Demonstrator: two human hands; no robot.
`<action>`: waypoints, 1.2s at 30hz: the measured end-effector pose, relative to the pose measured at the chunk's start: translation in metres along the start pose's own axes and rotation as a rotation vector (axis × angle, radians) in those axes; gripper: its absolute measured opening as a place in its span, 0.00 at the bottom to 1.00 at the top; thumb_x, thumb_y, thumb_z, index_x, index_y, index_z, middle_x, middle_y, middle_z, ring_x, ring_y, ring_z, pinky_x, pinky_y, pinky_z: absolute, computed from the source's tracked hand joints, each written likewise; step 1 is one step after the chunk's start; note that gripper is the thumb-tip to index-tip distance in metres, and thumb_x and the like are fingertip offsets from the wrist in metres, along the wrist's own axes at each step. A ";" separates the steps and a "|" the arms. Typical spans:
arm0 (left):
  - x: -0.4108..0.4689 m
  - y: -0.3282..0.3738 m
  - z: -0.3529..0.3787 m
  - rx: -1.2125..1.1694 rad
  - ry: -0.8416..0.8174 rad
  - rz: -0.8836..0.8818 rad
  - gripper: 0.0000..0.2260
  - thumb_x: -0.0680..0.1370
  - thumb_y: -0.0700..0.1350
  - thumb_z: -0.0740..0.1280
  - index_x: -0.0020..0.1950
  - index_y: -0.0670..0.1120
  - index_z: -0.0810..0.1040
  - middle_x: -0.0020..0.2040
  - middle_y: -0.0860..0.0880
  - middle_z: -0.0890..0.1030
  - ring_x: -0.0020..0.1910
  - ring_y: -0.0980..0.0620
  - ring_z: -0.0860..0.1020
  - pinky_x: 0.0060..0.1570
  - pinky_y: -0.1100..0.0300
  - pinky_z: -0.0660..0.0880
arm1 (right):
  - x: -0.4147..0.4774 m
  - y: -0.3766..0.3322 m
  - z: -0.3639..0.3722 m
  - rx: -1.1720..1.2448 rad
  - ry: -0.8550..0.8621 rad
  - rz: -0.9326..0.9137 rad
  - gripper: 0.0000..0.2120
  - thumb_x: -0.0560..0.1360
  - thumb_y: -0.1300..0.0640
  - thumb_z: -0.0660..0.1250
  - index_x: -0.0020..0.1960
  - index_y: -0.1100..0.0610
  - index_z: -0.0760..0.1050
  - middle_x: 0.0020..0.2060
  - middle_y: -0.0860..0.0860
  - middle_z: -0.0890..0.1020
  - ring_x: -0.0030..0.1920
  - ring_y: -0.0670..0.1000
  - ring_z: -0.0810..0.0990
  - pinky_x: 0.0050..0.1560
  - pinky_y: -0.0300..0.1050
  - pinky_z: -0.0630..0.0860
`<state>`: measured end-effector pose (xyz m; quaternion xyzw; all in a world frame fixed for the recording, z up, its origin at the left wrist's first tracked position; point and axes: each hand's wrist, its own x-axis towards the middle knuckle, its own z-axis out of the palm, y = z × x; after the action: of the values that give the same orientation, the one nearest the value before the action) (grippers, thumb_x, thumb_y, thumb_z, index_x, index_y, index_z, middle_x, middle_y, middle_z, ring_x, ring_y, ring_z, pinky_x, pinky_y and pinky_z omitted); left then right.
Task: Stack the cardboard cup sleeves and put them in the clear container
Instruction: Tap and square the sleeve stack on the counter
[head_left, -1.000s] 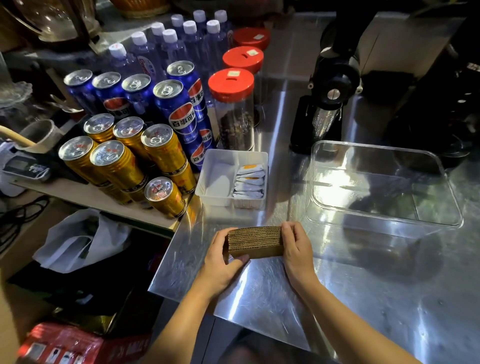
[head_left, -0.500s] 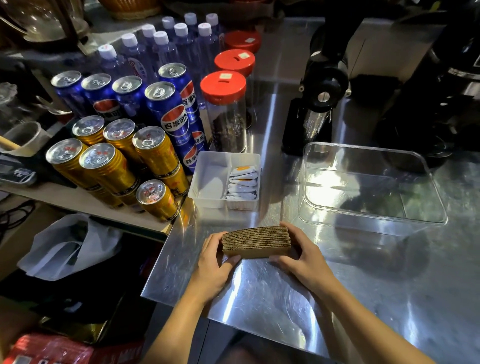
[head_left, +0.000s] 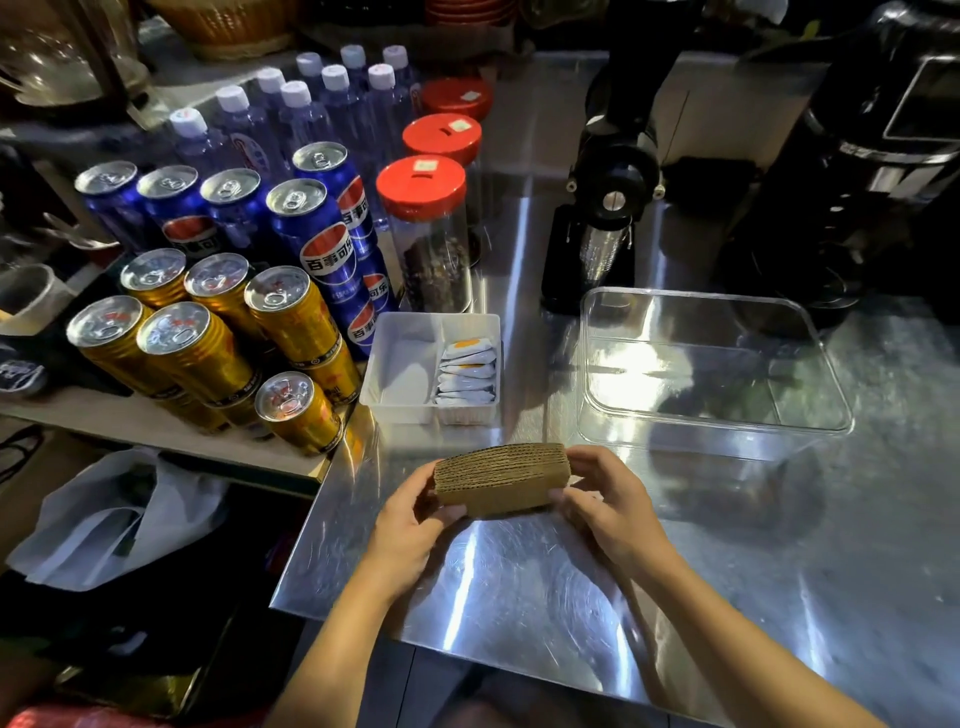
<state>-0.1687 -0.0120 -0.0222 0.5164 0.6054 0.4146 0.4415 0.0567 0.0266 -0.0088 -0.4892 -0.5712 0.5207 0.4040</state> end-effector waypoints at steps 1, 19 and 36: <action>0.001 0.005 -0.001 -0.012 -0.002 -0.002 0.26 0.71 0.33 0.67 0.52 0.66 0.75 0.49 0.63 0.82 0.52 0.64 0.78 0.50 0.73 0.74 | 0.001 -0.004 -0.002 0.010 0.019 -0.008 0.18 0.68 0.70 0.69 0.47 0.48 0.75 0.42 0.38 0.84 0.38 0.40 0.80 0.38 0.32 0.76; 0.098 0.171 0.097 -0.249 -0.068 0.261 0.10 0.74 0.39 0.68 0.54 0.49 0.78 0.46 0.53 0.82 0.43 0.61 0.79 0.45 0.70 0.75 | 0.053 -0.096 -0.134 0.297 0.444 -0.115 0.10 0.66 0.65 0.72 0.42 0.51 0.76 0.30 0.45 0.84 0.32 0.40 0.80 0.32 0.32 0.76; 0.185 0.130 0.191 -0.403 0.052 -0.670 0.06 0.75 0.38 0.64 0.39 0.46 0.73 0.37 0.49 0.76 0.36 0.54 0.74 0.34 0.64 0.71 | 0.119 -0.032 -0.187 0.186 0.380 0.546 0.12 0.70 0.66 0.69 0.34 0.56 0.68 0.33 0.52 0.76 0.34 0.49 0.76 0.29 0.40 0.73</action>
<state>0.0350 0.1965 0.0313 0.1823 0.6580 0.3710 0.6294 0.2107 0.1813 0.0415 -0.6731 -0.2839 0.5592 0.3918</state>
